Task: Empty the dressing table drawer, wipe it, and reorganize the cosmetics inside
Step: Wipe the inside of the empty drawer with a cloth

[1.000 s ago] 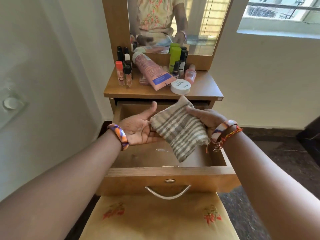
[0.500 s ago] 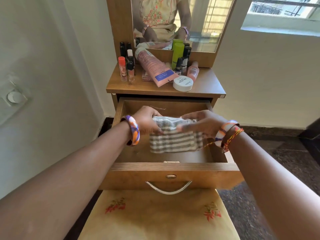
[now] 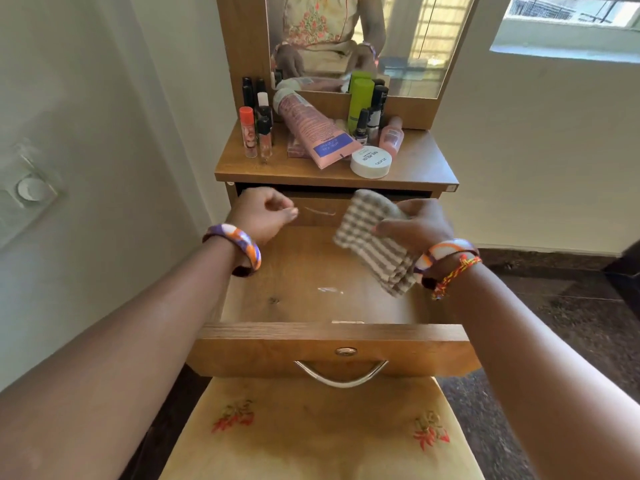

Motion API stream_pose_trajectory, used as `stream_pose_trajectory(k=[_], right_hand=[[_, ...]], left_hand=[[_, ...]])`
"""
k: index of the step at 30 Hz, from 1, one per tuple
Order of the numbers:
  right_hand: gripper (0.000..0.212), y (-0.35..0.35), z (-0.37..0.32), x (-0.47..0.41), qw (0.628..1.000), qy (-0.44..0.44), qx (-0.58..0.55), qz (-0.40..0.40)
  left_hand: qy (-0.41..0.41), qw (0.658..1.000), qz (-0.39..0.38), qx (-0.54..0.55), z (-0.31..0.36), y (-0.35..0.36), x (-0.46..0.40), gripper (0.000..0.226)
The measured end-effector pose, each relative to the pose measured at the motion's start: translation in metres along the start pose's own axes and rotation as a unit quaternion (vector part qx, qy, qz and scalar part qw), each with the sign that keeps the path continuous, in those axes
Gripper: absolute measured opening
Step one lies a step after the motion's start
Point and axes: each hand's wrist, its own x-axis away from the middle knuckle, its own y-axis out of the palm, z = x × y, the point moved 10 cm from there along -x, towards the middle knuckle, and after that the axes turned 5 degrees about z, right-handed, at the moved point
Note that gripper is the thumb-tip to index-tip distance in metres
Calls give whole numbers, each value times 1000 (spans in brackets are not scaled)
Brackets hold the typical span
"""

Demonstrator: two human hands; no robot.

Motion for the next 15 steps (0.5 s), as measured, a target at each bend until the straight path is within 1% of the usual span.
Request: stream_pose_trajectory(k=[2,3,5,7,10,12,15], right_hand=[[8,-24,10,-5,997,22,2,79],[7,-31,13,-6,994,29,18,101],[19,-37,20,-12,990,46,52,125],[24,-36,21,-16,986,56,82,134],[27,-35,21,-24,977,50,148,142],[23,-36,16,-29,960,37,233,150],[22,-25,3,-34,921,-17,354,160]], left_hand=[[-46,992,100,-63,-29,-23,-1,17],[-68,986,127,-85,-41,-30,-2,20],[-112,976,144,-118,-55,-37,-6,31],[-166,969,125,-137,-67,-34,-14,44],[-228,959,62,-155,-83,-21,-21,57],[-248,954,30,-166,-88,-13,-23,64],[-241,951,25,-191,-87,-9,-25,66]])
